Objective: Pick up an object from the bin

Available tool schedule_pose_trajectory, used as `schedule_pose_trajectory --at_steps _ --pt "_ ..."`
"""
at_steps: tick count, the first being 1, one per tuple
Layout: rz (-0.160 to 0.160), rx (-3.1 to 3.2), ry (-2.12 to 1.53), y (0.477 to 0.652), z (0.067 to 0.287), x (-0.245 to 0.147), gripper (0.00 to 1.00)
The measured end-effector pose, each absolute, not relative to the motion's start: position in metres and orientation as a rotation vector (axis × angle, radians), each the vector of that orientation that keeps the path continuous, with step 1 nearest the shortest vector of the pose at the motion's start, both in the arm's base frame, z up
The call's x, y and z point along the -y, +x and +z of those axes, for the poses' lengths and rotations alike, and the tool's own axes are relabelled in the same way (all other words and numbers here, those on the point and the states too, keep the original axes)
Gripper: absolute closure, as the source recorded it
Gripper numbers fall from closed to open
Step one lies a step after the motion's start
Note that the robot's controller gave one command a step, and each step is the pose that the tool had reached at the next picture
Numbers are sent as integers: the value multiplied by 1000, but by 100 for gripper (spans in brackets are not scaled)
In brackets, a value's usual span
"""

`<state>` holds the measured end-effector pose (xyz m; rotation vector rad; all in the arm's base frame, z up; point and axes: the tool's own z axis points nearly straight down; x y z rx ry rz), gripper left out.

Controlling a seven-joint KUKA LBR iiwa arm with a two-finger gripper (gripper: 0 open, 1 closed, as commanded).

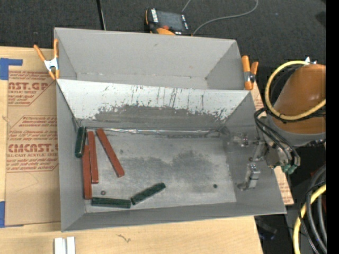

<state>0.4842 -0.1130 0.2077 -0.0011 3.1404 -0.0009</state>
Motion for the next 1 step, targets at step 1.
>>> schedule_pose_trajectory --at_steps 1 --pt "5 -3148 31 498 78 57 0"
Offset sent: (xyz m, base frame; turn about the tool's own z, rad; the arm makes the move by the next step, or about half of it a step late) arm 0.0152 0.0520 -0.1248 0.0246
